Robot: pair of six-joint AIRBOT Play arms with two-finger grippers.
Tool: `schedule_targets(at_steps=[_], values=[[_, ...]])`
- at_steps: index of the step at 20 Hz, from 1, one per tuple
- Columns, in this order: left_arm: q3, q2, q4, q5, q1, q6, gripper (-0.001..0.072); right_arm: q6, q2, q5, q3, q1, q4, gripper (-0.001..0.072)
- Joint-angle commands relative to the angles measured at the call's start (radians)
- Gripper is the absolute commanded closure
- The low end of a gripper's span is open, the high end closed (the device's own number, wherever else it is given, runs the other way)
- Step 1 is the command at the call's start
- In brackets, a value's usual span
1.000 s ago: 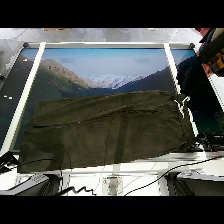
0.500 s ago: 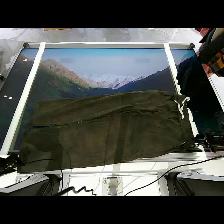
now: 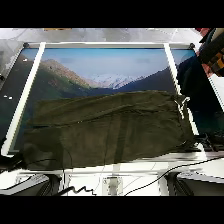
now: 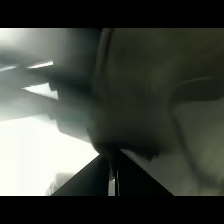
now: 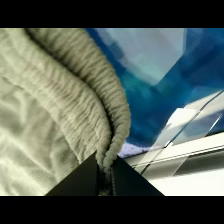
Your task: Fold the clothes and pants, and hang the long-sleeved shirts on hangers.
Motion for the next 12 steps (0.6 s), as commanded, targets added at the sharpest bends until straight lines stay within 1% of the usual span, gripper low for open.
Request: schedule_targets(at_steps=[1,2,3,4,5,6,8,10,12], values=[[0.048,0.055,-0.039,-0.035,-0.085,0.028,0.0689,-0.008,0.103,-0.054,0.001,-0.001,0.011,0.0672],[0.071,0.068,-0.1,-0.056,-0.1,0.074,0.0689,-0.007,0.146,-0.063,0.001,-0.001,0.014,0.0672],[0.095,0.08,-0.201,-0.079,-0.106,0.134,0.0689,0.007,0.185,-0.076,0.001,-0.001,0.023,0.0671],[0.119,0.092,-0.348,-0.1,-0.105,0.2,0.0689,0.032,0.23,-0.089,0.001,-0.001,0.043,0.0672],[0.139,0.103,-0.476,-0.113,-0.104,0.241,0.0689,0.053,0.269,-0.107,0.001,-0.001,0.068,0.0671],[0.158,0.111,-0.589,-0.113,-0.104,0.268,0.0689,0.073,0.311,-0.13,0.001,-0.001,0.098,0.0672],[0.198,0.113,-0.77,-0.111,-0.104,0.282,0.0689,0.102,0.385,-0.159,0.003,0.0,0.137,0.0672],[0.225,0.113,-0.835,-0.109,-0.104,0.281,0.0689,0.141,0.447,-0.164,0.011,0.02,0.121,0.0672],[0.23,0.113,-0.835,-0.11,-0.104,0.28,0.0689,0.164,0.513,-0.147,0.011,0.063,0.055,0.0672]])
